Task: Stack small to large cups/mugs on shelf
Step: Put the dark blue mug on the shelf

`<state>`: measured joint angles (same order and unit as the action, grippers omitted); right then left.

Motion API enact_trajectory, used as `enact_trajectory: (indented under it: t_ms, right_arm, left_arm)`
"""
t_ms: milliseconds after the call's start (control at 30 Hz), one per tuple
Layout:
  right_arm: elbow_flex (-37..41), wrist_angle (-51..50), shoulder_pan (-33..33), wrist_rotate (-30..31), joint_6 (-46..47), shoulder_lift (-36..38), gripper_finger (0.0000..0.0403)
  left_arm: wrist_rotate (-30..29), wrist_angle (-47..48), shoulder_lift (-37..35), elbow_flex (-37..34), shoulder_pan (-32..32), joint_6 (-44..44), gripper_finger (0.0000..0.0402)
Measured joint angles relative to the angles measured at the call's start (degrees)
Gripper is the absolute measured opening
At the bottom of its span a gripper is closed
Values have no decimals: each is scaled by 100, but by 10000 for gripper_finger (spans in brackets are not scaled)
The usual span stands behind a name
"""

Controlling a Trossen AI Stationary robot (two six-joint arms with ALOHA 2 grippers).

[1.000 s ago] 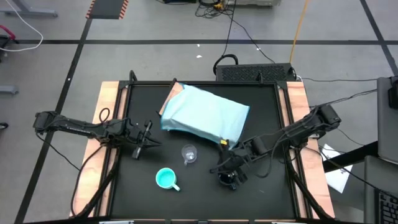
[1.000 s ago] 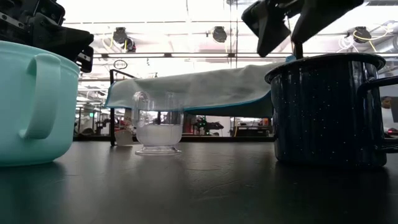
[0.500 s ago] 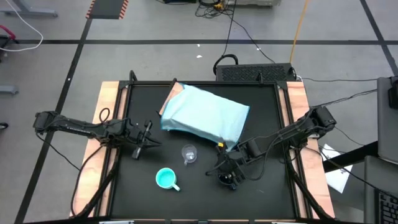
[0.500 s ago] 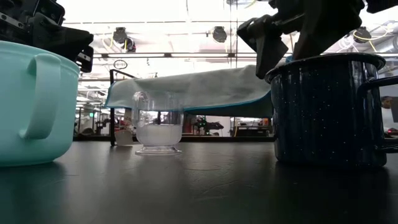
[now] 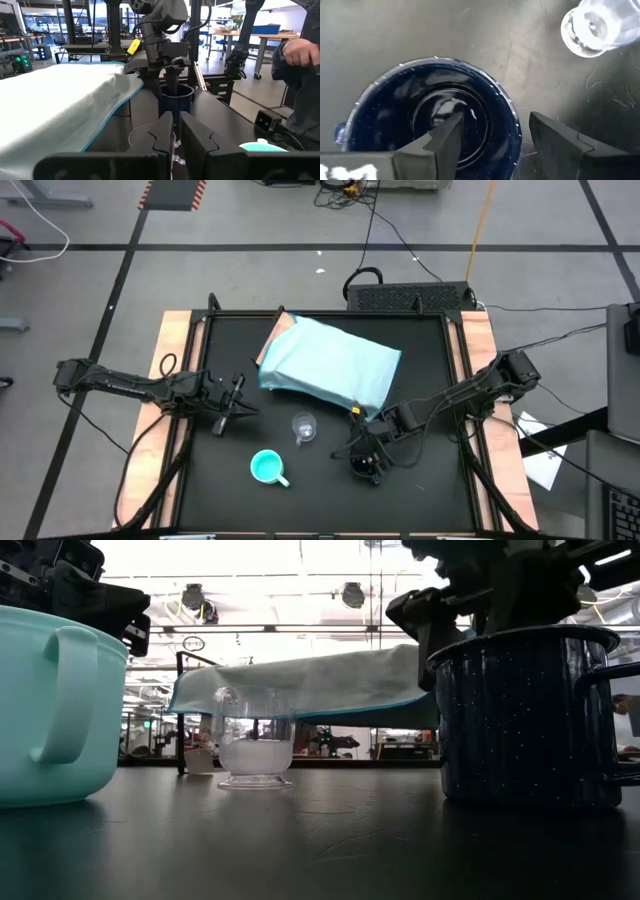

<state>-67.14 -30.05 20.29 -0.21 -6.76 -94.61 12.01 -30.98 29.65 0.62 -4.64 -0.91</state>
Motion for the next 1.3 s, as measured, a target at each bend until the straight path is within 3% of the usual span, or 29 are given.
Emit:
enact_trajectory:
  t_ms: [500, 1300]
  right_arm:
    - [1, -43, -48, 0, 157, 0, 195]
    - [263, -91, -85, -4, 461, -33, 194]
  left_arm:
    - [2, 108, 1, 0, 0, 4, 37]
    - [2, 125, 1, 0, 0, -2, 37]
